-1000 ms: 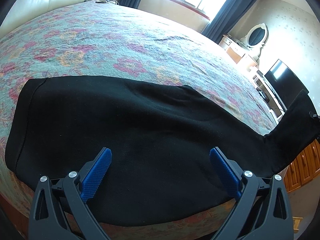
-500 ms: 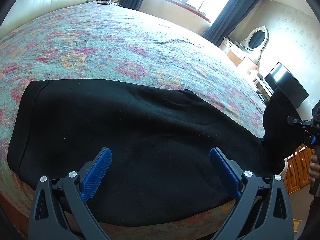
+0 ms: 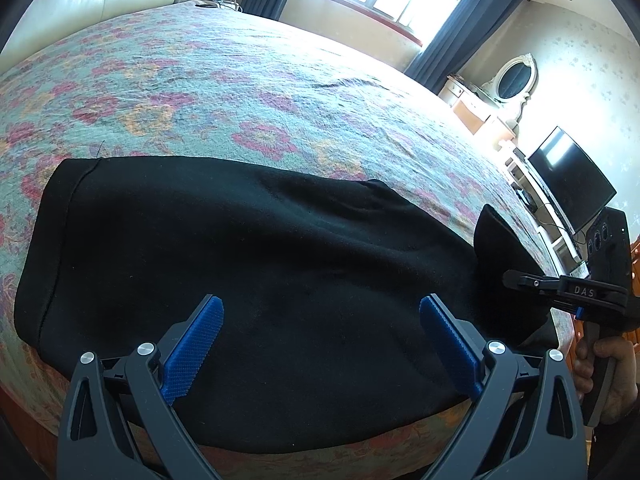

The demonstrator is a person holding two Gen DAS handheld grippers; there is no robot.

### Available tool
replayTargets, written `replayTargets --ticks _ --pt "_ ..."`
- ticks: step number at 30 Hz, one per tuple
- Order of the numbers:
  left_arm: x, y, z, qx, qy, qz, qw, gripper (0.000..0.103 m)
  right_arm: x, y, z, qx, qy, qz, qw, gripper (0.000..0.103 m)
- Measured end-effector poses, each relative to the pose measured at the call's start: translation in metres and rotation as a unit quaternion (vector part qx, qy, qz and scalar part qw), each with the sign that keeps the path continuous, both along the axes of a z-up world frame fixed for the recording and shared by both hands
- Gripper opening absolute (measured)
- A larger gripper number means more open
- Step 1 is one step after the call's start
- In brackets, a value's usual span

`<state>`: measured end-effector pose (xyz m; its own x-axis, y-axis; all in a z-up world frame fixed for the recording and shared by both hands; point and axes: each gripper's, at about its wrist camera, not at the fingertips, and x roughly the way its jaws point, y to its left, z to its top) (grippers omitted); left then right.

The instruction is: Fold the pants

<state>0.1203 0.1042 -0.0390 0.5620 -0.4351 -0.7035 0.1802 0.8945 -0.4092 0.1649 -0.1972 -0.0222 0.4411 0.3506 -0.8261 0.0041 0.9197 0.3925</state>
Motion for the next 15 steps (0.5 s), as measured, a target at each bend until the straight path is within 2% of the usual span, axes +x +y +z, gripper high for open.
replayTargets --ticks 8,11,15 --pt "0.0 -0.001 -0.002 -0.004 0.003 0.001 1.0 0.098 0.002 0.034 -0.015 -0.085 0.0 0.021 0.996 0.019" --pt "0.0 -0.002 -0.002 -0.003 0.003 0.0 1.0 0.098 0.003 0.039 -0.023 -0.094 0.004 0.028 0.995 0.028" --pt "0.0 -0.001 -0.004 -0.005 0.005 0.002 1.0 0.098 0.0 0.042 -0.031 -0.076 0.009 0.029 0.997 0.041"
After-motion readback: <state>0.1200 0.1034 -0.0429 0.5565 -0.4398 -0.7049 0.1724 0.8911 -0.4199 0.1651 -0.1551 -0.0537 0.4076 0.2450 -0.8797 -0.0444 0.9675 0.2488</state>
